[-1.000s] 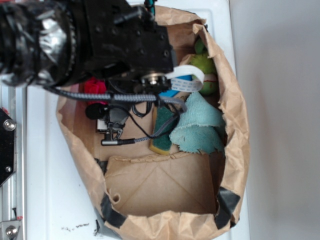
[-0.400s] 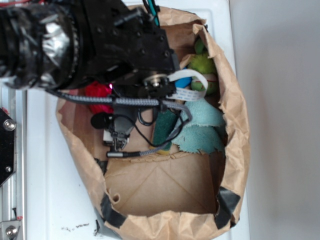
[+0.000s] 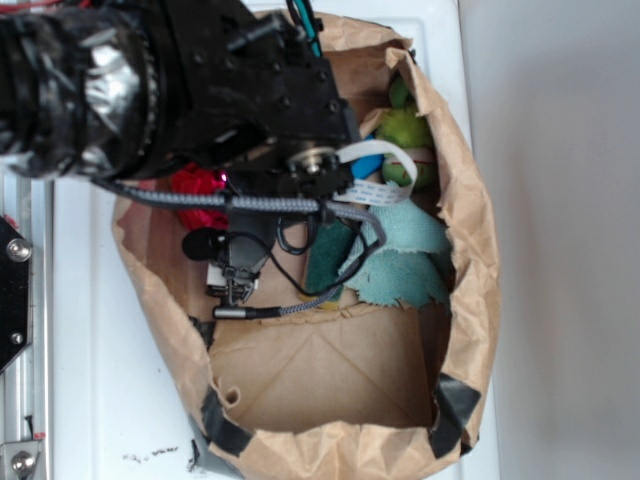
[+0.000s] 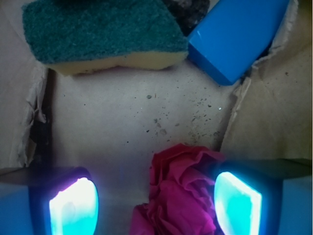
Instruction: Grab the red paper.
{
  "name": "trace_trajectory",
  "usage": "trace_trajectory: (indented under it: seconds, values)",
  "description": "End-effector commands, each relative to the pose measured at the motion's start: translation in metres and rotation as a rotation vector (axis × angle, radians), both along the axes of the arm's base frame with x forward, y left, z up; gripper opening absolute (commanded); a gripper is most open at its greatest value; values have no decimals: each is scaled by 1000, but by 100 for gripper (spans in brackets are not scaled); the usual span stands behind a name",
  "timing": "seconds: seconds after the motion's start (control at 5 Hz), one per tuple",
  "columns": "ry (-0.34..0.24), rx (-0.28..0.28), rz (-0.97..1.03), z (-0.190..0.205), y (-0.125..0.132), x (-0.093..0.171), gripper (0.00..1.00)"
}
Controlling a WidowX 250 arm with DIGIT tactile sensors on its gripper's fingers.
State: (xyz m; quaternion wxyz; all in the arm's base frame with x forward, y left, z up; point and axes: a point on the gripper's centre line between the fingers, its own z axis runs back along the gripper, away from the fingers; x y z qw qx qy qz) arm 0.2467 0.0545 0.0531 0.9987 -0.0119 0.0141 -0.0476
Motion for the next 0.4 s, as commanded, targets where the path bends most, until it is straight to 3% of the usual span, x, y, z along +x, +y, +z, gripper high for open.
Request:
trace_trajectory:
  seconds: [0.0,0.2]
  values:
    - [-67,7,-35,-3,15,-15,100]
    - [-82,12,-60,-8,22,-25,100]
